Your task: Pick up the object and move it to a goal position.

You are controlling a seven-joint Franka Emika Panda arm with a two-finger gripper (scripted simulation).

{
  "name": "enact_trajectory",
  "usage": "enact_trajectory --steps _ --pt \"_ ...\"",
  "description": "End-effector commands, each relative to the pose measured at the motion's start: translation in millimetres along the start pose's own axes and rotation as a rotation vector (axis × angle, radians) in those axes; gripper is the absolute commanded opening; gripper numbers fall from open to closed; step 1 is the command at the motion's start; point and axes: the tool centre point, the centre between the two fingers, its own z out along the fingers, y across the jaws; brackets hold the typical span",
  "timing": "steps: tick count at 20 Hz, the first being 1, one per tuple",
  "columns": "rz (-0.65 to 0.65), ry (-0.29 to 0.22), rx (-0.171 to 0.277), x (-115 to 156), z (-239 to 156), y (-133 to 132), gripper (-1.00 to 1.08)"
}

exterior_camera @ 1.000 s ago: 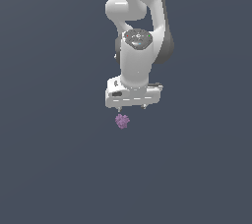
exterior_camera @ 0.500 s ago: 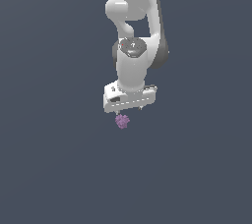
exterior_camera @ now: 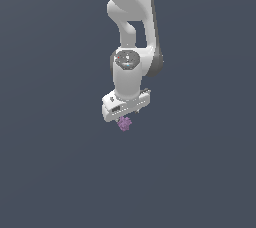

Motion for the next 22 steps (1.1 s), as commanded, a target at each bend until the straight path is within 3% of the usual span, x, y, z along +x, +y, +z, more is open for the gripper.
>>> enact_trajectory --steps 1,10,22 --pt "-0.051 0.0 0.003 -3.3 7.9 2.0 1.0" --pt "-0.157 0.0 0.01 -10.8 24.6 5.8 1.0" --pt "-0.17 0.0 0.012 -12.3 40.3 5.8 1.0"
